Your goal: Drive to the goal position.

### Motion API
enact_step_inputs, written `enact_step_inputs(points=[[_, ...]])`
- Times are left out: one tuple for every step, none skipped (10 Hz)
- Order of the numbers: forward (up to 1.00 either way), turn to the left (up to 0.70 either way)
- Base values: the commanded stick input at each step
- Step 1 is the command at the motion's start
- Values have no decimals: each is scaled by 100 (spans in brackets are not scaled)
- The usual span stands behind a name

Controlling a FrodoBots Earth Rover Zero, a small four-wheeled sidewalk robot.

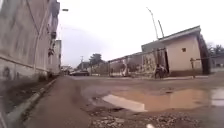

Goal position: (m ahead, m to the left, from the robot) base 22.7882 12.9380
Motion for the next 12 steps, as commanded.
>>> enact_step_inputs(points=[[0,70],[0,70],[0,70],[0,70],[0,70],[0,49],[0,8],[0,0],[0,0],[0,30],[0,70],[0,70]])
